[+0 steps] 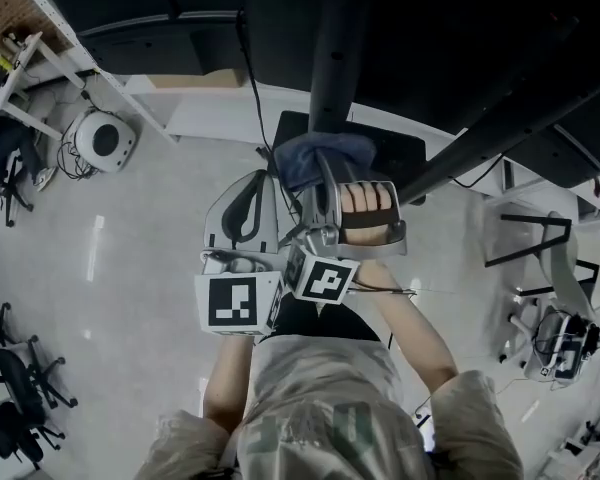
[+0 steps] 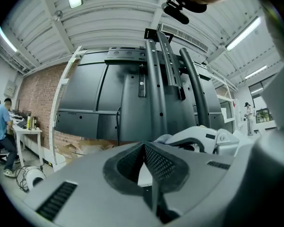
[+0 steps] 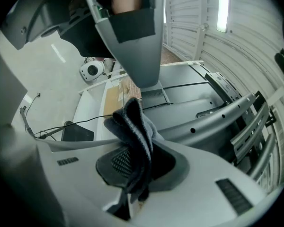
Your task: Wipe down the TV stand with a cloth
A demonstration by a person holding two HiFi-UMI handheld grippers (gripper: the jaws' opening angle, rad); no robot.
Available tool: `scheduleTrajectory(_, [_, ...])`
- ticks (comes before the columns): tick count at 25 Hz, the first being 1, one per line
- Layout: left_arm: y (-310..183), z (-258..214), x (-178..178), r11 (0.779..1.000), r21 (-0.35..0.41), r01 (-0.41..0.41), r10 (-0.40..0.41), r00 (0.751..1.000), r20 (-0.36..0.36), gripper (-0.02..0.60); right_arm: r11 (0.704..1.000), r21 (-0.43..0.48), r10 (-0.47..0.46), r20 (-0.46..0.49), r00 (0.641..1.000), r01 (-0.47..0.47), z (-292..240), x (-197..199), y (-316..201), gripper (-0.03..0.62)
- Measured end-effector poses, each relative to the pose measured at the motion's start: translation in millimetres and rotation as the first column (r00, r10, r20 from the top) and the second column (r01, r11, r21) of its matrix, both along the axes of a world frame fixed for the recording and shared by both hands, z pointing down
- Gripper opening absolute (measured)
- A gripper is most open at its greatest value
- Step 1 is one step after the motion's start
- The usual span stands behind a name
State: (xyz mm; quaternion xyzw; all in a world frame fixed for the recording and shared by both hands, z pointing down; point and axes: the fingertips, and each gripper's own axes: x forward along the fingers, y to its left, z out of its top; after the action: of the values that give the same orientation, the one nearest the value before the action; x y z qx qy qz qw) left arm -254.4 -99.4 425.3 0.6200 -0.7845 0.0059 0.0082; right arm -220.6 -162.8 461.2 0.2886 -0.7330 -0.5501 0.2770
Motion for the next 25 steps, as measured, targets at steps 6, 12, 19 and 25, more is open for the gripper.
scheduleTrajectory(6, [1,48,-4,1.0,-0.005,0.024,-0.024,1.0,-0.008,0.015,1.0,0.003,-0.007,-0.009,1.0,0.007,49,4,1,0.057])
scheduleTrajectory(12, [-2,101,-7,0.999,-0.009,0.044,-0.044,0.999,-0.022,0.015,1.0,-0.004,-0.019,-0.048,0.999,0.019,120,9,2,0.057])
scheduleTrajectory(19, [-10,171,-12,0.998,-0.029,0.063,-0.064,0.997,-0.04,0.015,0.997,-0.053,-0.055,-0.099,0.994,0.05,215,13,10,0.057])
scheduleTrajectory(25, [-24,208,-18,0.997,-0.029,0.067,-0.068,0.997,-0.037,0.015,0.996,-0.054,-0.081,-0.138,0.987,0.074,283,15,8,0.057])
